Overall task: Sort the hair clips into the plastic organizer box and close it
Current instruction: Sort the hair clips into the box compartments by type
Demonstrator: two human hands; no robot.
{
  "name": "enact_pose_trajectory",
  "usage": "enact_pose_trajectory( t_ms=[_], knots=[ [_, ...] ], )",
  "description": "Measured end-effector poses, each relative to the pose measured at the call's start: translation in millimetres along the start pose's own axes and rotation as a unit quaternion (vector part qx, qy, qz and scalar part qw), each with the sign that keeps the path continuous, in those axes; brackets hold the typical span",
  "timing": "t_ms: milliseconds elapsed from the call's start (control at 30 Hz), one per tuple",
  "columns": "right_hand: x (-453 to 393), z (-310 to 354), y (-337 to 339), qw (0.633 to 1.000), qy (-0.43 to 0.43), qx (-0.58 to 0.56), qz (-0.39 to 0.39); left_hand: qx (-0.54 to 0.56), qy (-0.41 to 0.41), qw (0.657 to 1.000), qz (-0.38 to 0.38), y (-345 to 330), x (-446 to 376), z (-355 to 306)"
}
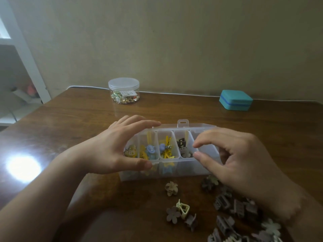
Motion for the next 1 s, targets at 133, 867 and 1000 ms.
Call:
enact_pose_trajectory(
  t_ms=[133,867,1000],
  knots=[
    [6.0,13.9,0.1,0.993,0.065,-0.026,0.097,0.002,0.0,1.0,0.0,0.4,0.3,0.1],
    [-18.0,-6.0,-11.6,0.994,-0.068,0.062,-0.059,0.003,0.003,1.0,0.002,0.0,0.4,-0.1],
    [-7.6,-0.9,1.0,0.993,-0.011,0.063,-0.095,0.001,0.004,1.0,0.003,1.0,-0.1,-0.7]
  ],
)
Point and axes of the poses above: each hand's wrist, its own x-axis away from the middle knuckle, its own y-axis out of the back of the hand, z = x × y, the point moved 2 cm from there along -x, towards the middle knuckle, and after that the axes turned 4 degrees about -y, right-handed, at the moved point
